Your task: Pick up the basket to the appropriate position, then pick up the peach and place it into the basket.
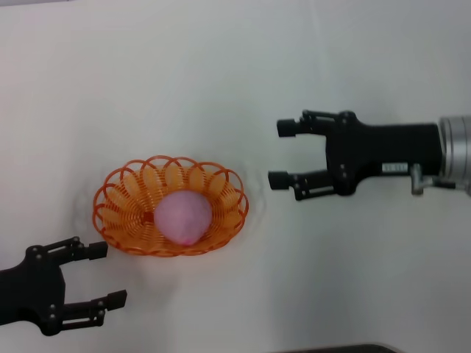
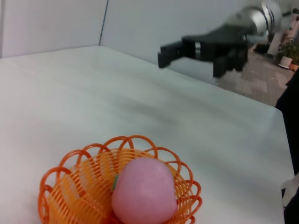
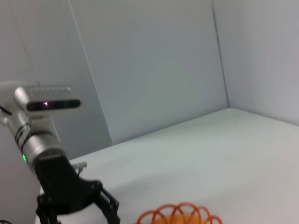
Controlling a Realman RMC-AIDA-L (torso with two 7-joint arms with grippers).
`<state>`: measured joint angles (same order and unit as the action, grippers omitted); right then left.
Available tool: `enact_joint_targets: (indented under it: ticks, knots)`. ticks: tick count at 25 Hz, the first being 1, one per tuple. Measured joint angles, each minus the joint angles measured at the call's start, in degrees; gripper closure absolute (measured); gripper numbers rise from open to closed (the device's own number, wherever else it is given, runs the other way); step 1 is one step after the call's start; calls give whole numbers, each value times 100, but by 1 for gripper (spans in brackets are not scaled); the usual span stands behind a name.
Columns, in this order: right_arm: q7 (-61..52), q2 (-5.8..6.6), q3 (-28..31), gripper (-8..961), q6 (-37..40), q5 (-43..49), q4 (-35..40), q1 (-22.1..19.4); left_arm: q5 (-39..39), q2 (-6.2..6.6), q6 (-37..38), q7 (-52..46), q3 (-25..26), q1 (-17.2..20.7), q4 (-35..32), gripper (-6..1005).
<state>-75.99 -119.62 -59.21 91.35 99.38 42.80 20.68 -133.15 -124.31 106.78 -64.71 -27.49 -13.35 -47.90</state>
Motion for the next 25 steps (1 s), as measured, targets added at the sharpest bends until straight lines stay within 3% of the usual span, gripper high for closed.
enact_joint_targets:
  ticks: [8,25]
  knots:
    - [1422,18,421,8,-137,31,-1137,-126,0,3,-4,6,25,25,-2,173]
    - [1666,14,456,8,-511,83,-1538,-330,9,3,-77,46,165,-6,62,174]
